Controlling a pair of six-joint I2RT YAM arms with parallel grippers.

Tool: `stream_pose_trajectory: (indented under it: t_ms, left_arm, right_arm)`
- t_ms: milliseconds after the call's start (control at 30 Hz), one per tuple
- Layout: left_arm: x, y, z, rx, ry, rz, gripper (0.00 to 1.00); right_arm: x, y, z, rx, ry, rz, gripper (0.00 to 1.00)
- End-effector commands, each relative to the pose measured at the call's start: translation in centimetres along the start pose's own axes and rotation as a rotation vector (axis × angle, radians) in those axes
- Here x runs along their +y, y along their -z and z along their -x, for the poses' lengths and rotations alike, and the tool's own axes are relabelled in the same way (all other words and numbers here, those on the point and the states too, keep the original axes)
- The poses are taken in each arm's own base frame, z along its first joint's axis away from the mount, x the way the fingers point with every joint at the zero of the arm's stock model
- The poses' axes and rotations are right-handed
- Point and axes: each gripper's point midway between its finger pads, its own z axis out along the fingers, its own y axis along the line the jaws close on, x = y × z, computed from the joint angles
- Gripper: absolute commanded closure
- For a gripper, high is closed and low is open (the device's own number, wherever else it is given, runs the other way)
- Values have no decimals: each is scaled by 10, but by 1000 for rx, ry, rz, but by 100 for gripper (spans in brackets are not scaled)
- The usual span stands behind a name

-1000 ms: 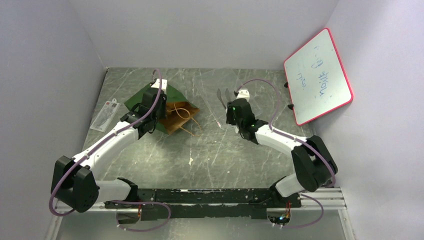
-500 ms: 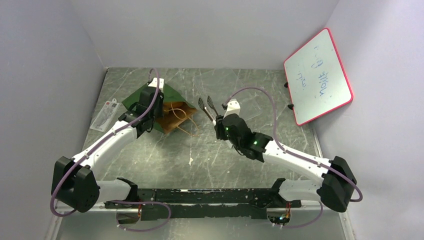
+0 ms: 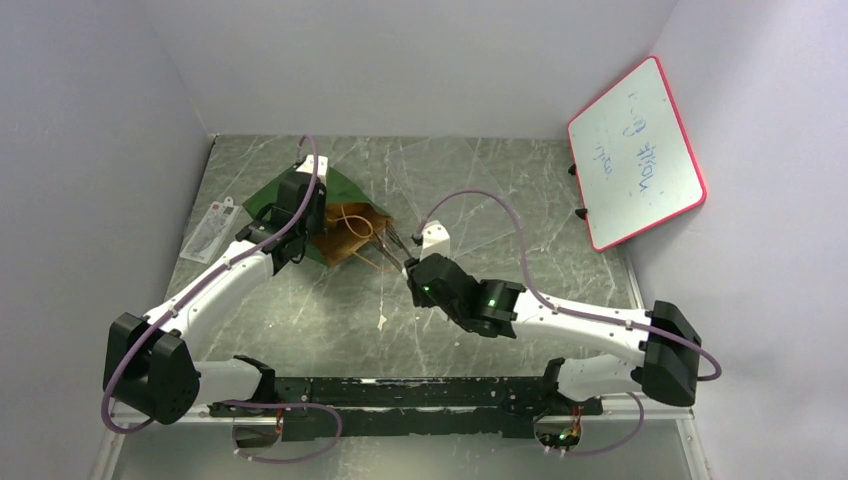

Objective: Take the fake bread out of the paper bag
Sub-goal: Take out the fake bread from the paper bag.

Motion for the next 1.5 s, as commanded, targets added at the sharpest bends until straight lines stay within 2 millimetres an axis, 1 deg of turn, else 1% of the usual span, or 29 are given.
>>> stream_pose_trajectory:
  t_ms: [0,200,367,433,500,633,1000,1300,1467]
  left_arm:
    - [2,5,15,-29,4,-13,93]
    - [2,7,14,-29,3,-19,93]
    - [-1,7,14,-27,6,-36,93]
    - [-2,8,14,-25,8,-42,93]
    - [-3,9,14,-27,11,-48,93]
    - [-3,10,12,-24,12,-53,93]
    - [-4,14,8,-19,13,-68,93]
    - [-4,17,5,-18,13,-76,93]
    - [-4,18,3,-16,12,-78,93]
  right_arm:
    - [25,-4,25,-65,-24,43,58]
    - [49,-13,33,-75,3,92,58]
    - [59,-22,37,-79,21,106,58]
    - [61,-28,33,-69,38,108,58]
    - [69,-32,40,-75,44,119,57]
    - [79,-44,35,-62,73,136,57]
    - [86,-70,38,-71,143,106,55]
    - [80,-86,42,-72,171,78,54]
    - [76,-92,41,-67,190,67,54]
